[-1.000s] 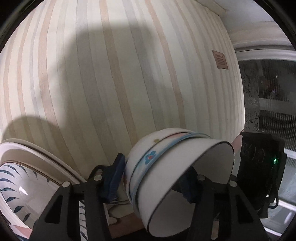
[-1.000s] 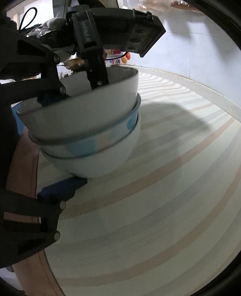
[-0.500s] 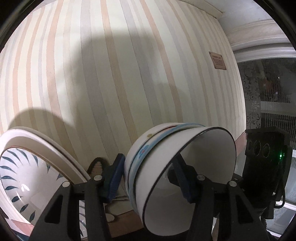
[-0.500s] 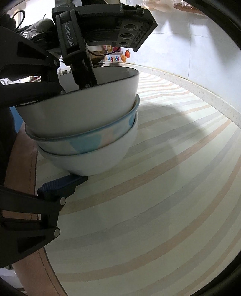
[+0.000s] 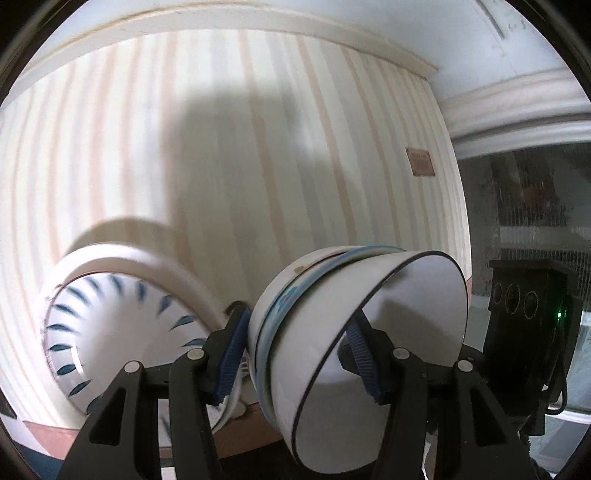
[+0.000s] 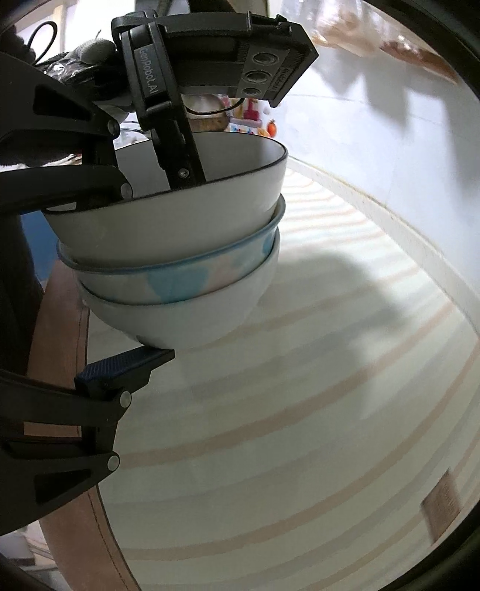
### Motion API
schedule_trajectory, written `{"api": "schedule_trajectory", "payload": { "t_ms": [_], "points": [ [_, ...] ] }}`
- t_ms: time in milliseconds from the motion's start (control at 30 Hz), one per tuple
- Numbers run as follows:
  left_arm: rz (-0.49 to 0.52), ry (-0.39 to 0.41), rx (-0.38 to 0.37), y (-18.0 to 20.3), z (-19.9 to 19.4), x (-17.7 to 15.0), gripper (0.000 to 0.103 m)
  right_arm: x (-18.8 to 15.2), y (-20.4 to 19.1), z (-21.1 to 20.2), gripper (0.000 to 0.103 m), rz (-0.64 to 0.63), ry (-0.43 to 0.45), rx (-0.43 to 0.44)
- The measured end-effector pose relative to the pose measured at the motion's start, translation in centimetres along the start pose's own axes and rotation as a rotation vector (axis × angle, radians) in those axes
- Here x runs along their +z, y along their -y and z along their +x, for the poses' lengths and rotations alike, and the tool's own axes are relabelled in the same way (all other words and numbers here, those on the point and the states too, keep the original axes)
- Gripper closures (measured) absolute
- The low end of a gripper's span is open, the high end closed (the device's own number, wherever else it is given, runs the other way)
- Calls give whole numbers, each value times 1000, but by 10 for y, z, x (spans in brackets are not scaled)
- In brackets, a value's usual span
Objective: Organize plates and bowls
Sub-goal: 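Lift the bowl stack with both grippers and carry it over the plate stack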
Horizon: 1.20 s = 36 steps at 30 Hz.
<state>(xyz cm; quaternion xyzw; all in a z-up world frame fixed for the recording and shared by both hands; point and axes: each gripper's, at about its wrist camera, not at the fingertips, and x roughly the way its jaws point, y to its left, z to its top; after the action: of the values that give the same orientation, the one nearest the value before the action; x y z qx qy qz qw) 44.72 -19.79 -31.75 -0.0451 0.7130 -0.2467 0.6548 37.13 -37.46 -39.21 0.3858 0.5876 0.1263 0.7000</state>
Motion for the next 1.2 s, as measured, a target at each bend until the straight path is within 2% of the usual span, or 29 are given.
{"api": "schedule_trajectory", "payload": {
  "t_ms": [167,567,833,1200],
  "points": [
    [-63,52,9,-31,-25,-10,52,5,-32,12,45,-68,-37,15],
    [-264,137,25,-115,-53,-45,52,11,-95,83,46,-226,-180,29],
    [-361,143,9,-150,-42,-63,52,0,-116,121,46,-281,-260,8],
    [-391,147,-2,-170,-39,-67,51,-2,-118,145,46,-312,-294,-29]
  ]
}}
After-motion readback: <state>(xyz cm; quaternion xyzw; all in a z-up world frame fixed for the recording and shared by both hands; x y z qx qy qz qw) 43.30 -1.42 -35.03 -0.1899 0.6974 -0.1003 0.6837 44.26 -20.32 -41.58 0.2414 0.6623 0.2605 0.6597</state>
